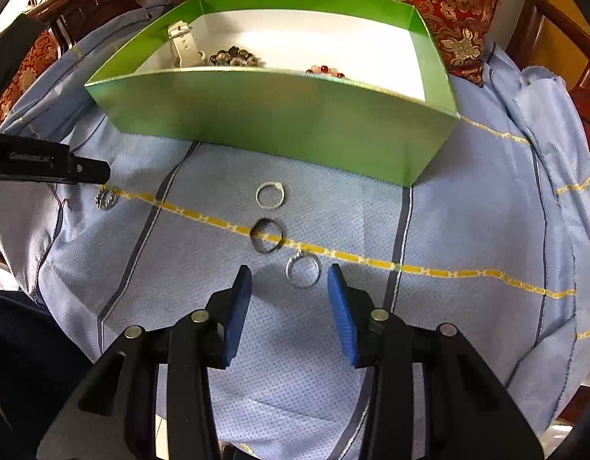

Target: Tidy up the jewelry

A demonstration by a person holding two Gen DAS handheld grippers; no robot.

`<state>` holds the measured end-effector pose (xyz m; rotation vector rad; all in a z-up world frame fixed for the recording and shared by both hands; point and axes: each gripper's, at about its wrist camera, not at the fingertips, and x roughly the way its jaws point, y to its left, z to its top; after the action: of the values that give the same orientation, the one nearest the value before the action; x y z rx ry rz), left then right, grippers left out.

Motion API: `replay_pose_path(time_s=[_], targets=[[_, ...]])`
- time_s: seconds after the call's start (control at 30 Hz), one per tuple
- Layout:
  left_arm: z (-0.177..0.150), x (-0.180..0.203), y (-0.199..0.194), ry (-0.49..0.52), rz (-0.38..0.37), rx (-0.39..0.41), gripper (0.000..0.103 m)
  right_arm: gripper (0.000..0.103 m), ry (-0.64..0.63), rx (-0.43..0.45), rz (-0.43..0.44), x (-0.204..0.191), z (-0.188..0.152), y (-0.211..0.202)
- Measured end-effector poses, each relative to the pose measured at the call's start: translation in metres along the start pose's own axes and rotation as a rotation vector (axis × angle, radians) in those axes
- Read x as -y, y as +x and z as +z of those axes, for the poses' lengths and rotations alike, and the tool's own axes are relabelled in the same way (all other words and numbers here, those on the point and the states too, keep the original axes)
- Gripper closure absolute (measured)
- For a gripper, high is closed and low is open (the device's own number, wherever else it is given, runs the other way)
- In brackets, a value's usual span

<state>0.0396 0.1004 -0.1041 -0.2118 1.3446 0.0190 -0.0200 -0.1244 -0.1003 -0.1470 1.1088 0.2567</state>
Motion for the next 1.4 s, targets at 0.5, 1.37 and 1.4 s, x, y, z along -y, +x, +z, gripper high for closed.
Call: replay_pose_path(time_s=[0.5,1.37,1.4], targets=[[-0.019,0.032,0.013,0.11,0.045,-0.041,0.045,0.062,-0.06,0.004,-0.038,-0.024,0.024,0.02],[-0.018,0.049,0.014,0.145,0.061,-0.022,0.057,0.083,-0.066,-0.002,-0.01,-0.03,0.02,0.02],[-0.018,0.05,0.013,0.149,0.06,-0.019,0.063,0.083,-0.068,-0.002,-0.011,-0.03,0.02,0.019]])
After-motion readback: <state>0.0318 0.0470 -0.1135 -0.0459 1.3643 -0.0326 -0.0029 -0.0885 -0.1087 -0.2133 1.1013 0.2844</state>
